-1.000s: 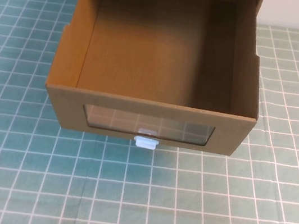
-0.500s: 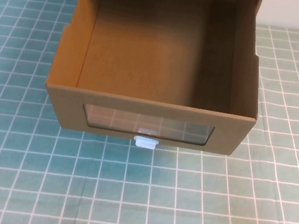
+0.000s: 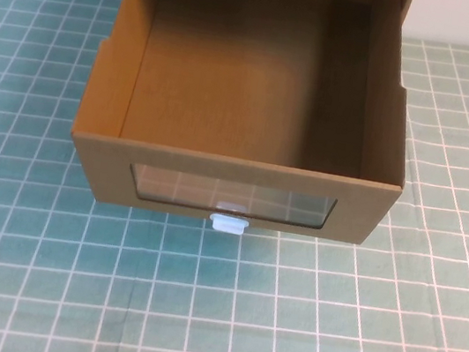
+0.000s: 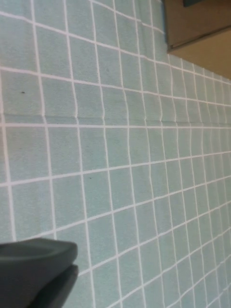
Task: Open the shoe box
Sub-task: 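Pull the top drawer of the cardboard box fully open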
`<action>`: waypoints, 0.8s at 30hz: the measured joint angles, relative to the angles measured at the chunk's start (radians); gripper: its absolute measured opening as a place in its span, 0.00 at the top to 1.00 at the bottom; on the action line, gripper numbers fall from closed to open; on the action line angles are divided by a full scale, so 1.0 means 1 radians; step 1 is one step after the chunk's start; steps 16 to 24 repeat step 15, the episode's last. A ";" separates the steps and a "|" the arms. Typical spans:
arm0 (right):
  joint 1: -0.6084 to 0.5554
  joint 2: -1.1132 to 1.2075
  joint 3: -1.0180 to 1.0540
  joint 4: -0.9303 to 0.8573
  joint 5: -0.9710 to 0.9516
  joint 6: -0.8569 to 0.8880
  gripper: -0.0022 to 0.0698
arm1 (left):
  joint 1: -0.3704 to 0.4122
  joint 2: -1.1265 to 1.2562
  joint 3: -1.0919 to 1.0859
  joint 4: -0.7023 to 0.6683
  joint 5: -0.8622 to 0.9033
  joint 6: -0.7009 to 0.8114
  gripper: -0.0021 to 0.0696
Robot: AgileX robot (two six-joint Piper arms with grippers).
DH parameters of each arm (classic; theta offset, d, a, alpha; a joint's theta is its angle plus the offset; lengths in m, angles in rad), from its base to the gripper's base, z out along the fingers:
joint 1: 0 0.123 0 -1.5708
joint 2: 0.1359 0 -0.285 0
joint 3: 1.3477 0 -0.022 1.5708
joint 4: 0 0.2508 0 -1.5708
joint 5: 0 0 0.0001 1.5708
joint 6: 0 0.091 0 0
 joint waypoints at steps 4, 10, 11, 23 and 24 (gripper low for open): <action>0.000 0.000 0.000 0.002 0.011 -0.012 0.99 | 0.000 0.000 0.000 0.000 0.000 0.000 0.98; 0.000 0.000 0.000 0.002 0.017 -0.025 0.99 | 0.000 0.000 0.000 0.000 0.000 0.000 0.98; 0.000 0.000 0.000 0.002 0.017 -0.025 0.99 | 0.000 0.000 0.000 0.000 0.000 0.000 0.98; 0.000 -0.013 0.000 0.002 0.019 -0.025 0.99 | 0.000 0.000 0.000 0.000 0.000 0.000 0.98; 0.000 -0.013 0.000 0.002 0.019 -0.025 0.99 | 0.000 0.000 0.000 0.000 0.000 0.000 0.98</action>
